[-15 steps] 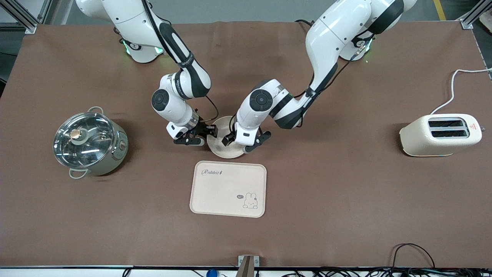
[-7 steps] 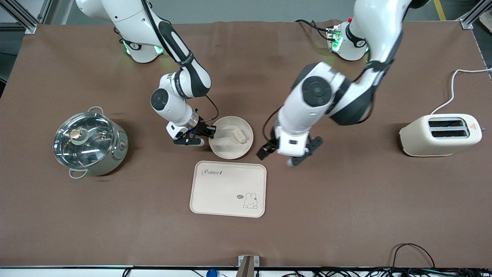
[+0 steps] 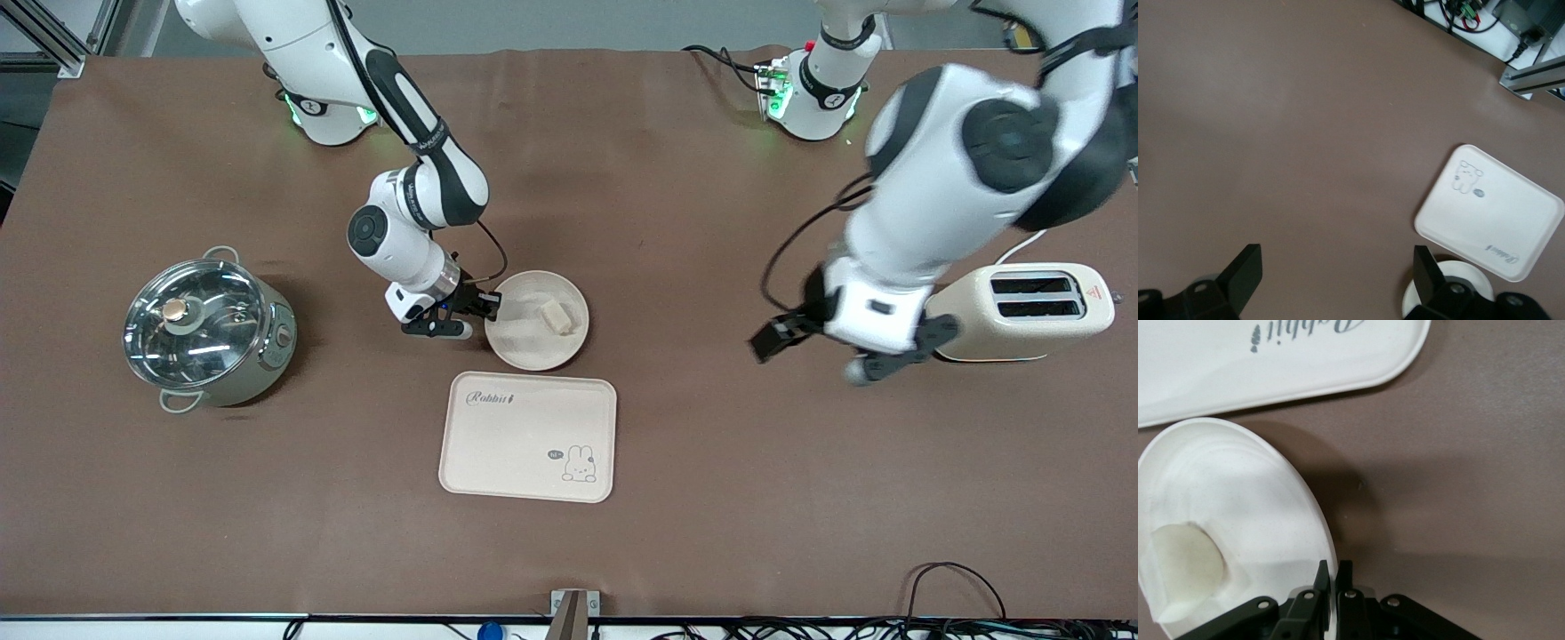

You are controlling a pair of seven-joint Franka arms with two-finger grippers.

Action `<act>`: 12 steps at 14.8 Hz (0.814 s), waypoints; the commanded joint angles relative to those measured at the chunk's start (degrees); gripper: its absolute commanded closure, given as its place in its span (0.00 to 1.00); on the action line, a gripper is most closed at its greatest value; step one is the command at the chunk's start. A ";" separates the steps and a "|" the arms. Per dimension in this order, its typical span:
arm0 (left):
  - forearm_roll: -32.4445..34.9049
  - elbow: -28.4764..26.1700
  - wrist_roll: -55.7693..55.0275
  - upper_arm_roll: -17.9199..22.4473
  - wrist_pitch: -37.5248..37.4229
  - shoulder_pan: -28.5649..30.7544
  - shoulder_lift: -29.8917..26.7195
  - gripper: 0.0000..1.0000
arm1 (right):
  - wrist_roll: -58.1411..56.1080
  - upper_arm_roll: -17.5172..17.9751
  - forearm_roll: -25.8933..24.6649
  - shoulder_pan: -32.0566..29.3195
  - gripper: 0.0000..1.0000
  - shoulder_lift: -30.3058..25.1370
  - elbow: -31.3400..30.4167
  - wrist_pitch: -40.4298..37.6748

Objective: Place bun in plate and plate on tray
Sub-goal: 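Withdraw the left gripper while the right gripper lifts the plate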

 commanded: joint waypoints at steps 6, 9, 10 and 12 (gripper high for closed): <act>0.76 -1.62 22.71 -0.21 -10.95 10.42 -10.92 0.00 | -0.19 -0.35 4.34 -0.25 1.00 -0.53 4.18 -3.94; 0.67 -2.49 29.14 3.20 -15.53 9.82 -14.87 0.00 | -0.19 -0.52 6.45 -1.13 1.00 -0.44 7.78 -7.53; 0.67 -4.06 31.17 4.17 -16.84 9.73 -16.89 0.00 | -0.28 -0.52 6.45 -1.65 1.00 -0.44 8.31 -8.07; 0.41 -8.10 32.59 4.53 -17.47 9.73 -20.76 0.00 | -0.28 -0.61 6.45 -2.36 1.00 -0.26 10.41 -8.25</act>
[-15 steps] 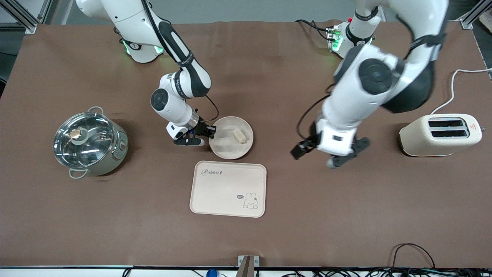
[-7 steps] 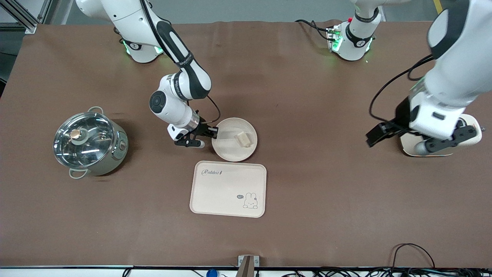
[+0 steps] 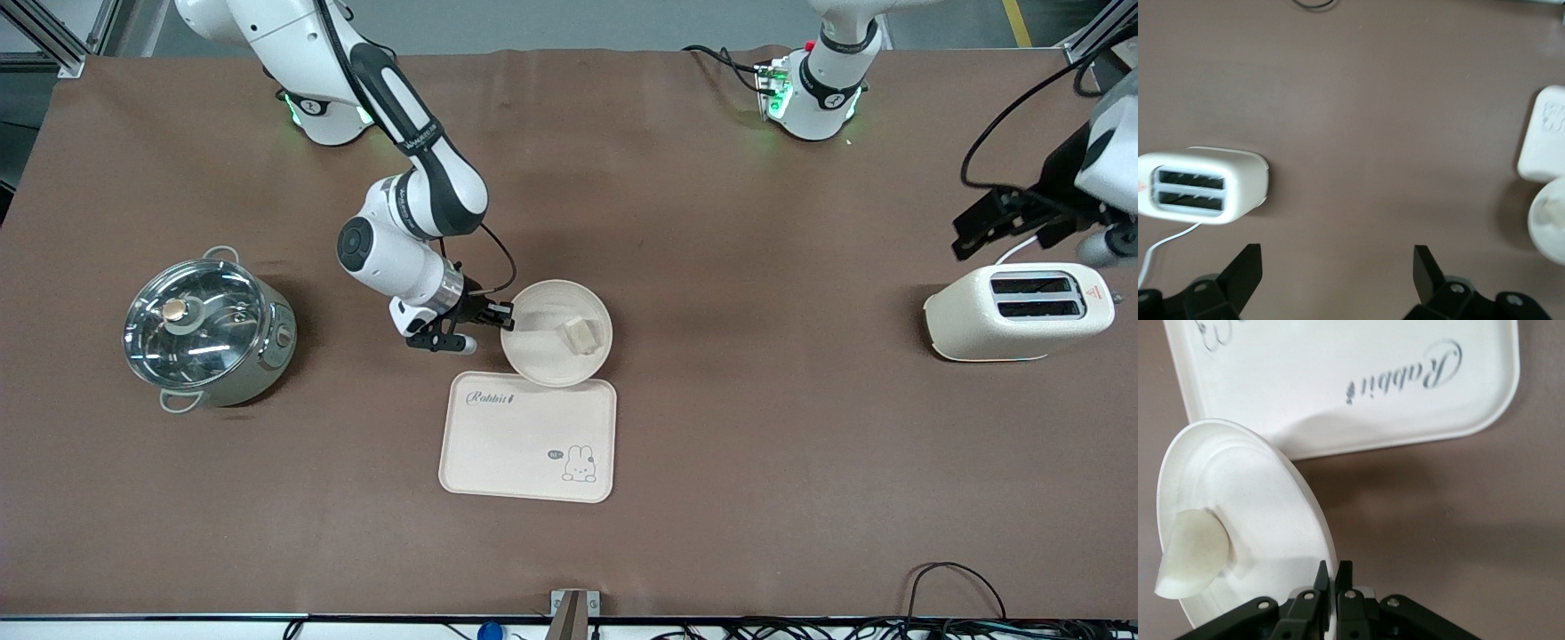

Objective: Place bun in plate and plate on tray
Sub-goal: 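Move the plate over the tray with the right gripper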

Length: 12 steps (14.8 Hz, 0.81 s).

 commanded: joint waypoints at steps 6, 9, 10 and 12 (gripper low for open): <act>-0.21 -10.98 1.82 5.13 -0.16 -6.60 -9.49 0.00 | -0.69 0.25 0.93 -6.13 1.00 9.37 15.43 -2.41; -0.21 -10.72 2.08 4.87 -0.16 -6.60 -9.05 0.00 | -0.78 0.25 0.84 -8.32 1.00 14.03 21.59 -2.93; -0.21 -10.63 2.08 4.87 -0.16 -6.60 -8.97 0.00 | -0.69 0.25 0.84 -9.11 1.00 15.79 23.79 -4.50; -0.21 -10.28 3.48 4.87 -0.16 -6.33 -8.88 0.00 | -0.78 0.25 0.58 -9.30 1.00 18.61 26.61 -5.40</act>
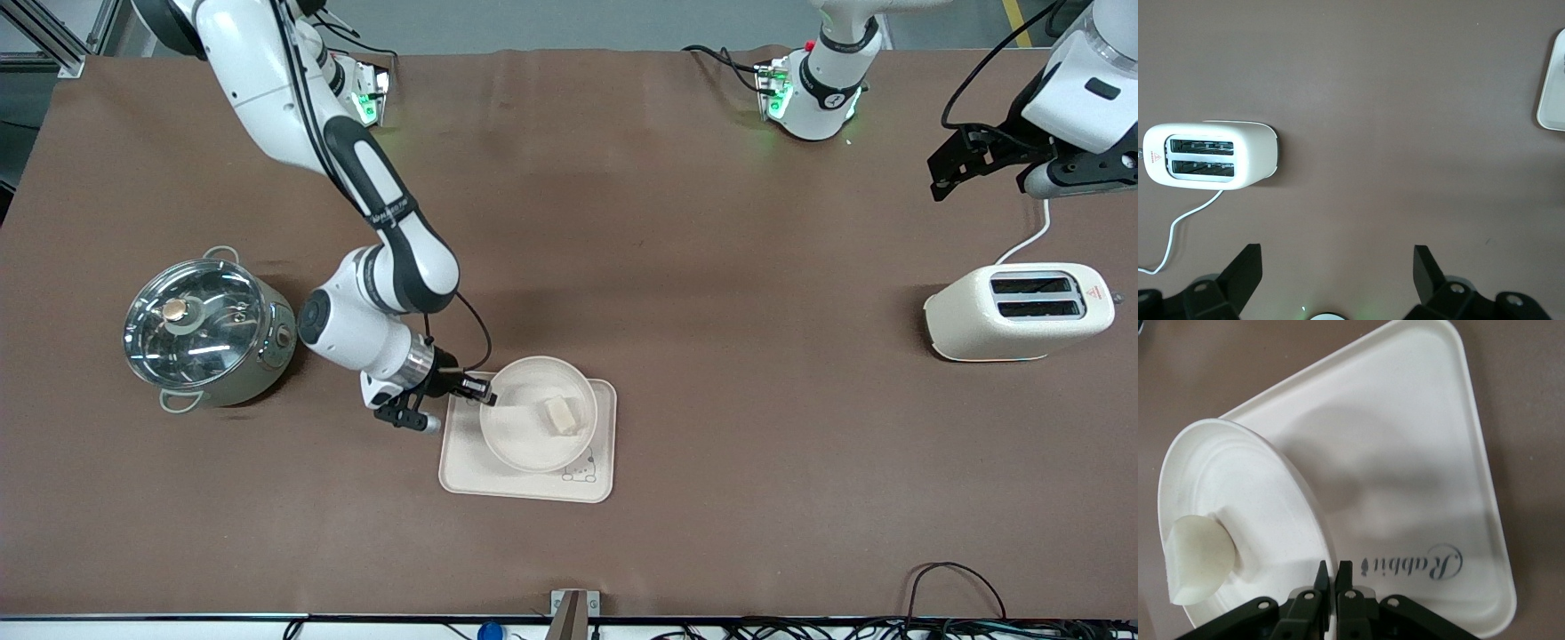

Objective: Place bun in plate and plate on tray
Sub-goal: 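Move the plate over the tray with the right gripper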

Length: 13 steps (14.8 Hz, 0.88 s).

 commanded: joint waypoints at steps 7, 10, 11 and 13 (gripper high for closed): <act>-1.43 -0.26 4.40 0.82 -0.64 0.23 -0.73 0.00 | -3.87 0.50 -2.29 -0.90 1.00 6.17 5.87 -1.26; -1.43 0.54 4.48 1.00 -1.34 0.32 -0.73 0.00 | -3.87 0.50 -2.29 -0.90 0.77 6.34 5.87 -1.35; -1.43 0.45 4.57 1.00 -1.43 0.32 -0.64 0.00 | -3.87 0.50 -2.29 -0.99 0.69 6.35 5.78 -1.35; -1.43 0.45 4.48 1.00 -1.52 0.32 -0.64 0.00 | -3.87 0.41 -2.38 -0.99 0.64 6.26 5.61 -1.26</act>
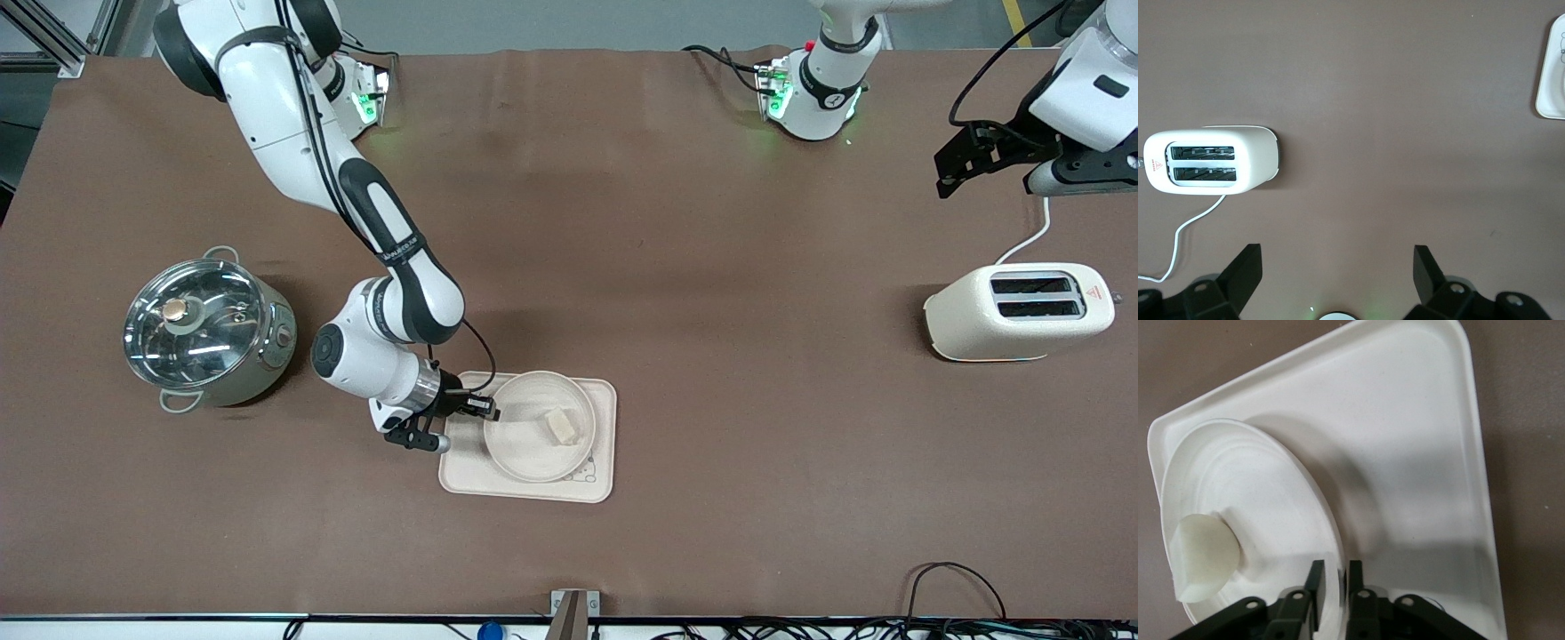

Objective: Place bun in plate and plate on tray
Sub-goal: 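Lower the plate onto the tray and open the right gripper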

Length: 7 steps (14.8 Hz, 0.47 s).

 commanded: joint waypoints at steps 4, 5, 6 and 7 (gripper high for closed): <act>-0.95 0.30 1.08 0.38 -1.05 0.03 -0.53 0.00 | -0.33 0.27 -0.78 -0.82 0.61 -0.27 0.36 -0.68; -0.95 0.30 1.00 0.38 -1.05 -0.06 -0.53 0.00 | -0.32 0.27 -0.96 -0.91 0.61 -0.36 0.27 -0.77; -0.95 0.30 0.99 0.38 -1.05 -0.06 -0.53 0.00 | -0.32 0.18 -1.05 -0.91 0.61 -0.54 0.09 -0.86; -0.95 0.30 1.08 0.38 -1.05 0.03 -0.45 0.00 | -0.32 0.18 -1.13 -1.17 0.59 -0.62 -0.17 -0.95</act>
